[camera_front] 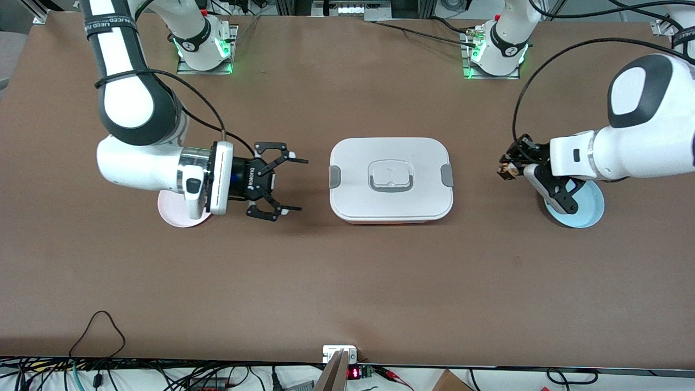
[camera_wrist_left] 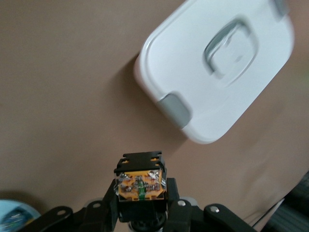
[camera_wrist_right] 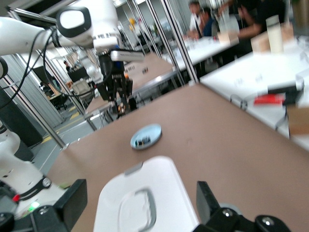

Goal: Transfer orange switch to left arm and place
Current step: 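Lower the switch onto the blue plate while the right gripper withdraws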

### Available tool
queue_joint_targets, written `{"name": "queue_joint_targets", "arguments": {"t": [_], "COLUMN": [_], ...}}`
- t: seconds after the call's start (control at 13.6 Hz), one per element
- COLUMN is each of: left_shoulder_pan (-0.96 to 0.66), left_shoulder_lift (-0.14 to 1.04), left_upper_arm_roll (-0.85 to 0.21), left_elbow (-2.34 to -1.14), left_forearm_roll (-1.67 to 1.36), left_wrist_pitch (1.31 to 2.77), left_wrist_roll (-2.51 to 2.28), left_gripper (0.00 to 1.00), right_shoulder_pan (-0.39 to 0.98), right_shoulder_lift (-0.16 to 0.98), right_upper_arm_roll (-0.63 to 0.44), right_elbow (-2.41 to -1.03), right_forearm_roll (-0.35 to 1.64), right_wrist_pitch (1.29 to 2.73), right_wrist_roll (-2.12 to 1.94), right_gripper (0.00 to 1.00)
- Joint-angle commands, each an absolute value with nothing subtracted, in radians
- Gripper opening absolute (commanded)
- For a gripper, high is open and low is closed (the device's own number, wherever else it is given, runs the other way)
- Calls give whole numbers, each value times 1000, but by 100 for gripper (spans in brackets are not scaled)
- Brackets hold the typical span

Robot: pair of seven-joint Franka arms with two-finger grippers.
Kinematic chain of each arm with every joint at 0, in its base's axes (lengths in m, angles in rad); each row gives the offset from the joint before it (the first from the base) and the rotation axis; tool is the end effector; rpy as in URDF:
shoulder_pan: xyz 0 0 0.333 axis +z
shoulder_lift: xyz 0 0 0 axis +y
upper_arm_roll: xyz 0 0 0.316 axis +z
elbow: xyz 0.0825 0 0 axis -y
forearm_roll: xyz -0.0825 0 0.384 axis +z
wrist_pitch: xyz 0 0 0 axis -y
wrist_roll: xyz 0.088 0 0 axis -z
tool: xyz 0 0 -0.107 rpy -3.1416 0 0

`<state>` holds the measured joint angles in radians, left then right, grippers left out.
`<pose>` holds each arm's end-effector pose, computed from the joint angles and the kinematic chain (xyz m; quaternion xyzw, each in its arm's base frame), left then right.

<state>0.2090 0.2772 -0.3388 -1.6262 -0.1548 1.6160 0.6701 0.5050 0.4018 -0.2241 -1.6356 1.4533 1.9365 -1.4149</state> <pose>0.6037 -0.0767 0.4507 0.9110 -0.3702 -0.0977 0.1534 0.6299 0.2740 0.4310 -0.7077 -0.4087 -0.2858 0.5004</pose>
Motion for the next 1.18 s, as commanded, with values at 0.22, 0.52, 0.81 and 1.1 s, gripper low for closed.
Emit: {"name": "queue_joint_targets", "arguments": {"t": [0.22, 0.52, 0.81, 1.1], "left_shoulder_pan": [293, 440, 593, 626], "left_shoulder_lift": [406, 410, 471, 528], "left_upper_arm_roll": [-342, -342, -342, -341], "left_elbow": [-1612, -1800, -1954, -2003], "left_forearm_roll": [308, 400, 512, 554], "left_wrist_pitch": [1662, 1993, 2284, 2406], "left_wrist_roll": [1197, 1546, 1632, 1631], "left_gripper": [15, 13, 14, 15], "right_shoulder_pan": [502, 480, 445, 427], "right_shoulder_lift": [331, 319, 319, 316], "right_upper_arm_roll": [-224, -232, -233, -233], "right_elbow": [-1654, -1654, -1654, -1594], "right_forearm_roll": [1150, 921, 677, 349], "right_wrist_pitch": [1841, 1731, 1665, 1556], "right_wrist_roll": [-728, -450, -186, -52], "right_gripper": [100, 100, 100, 100]}}
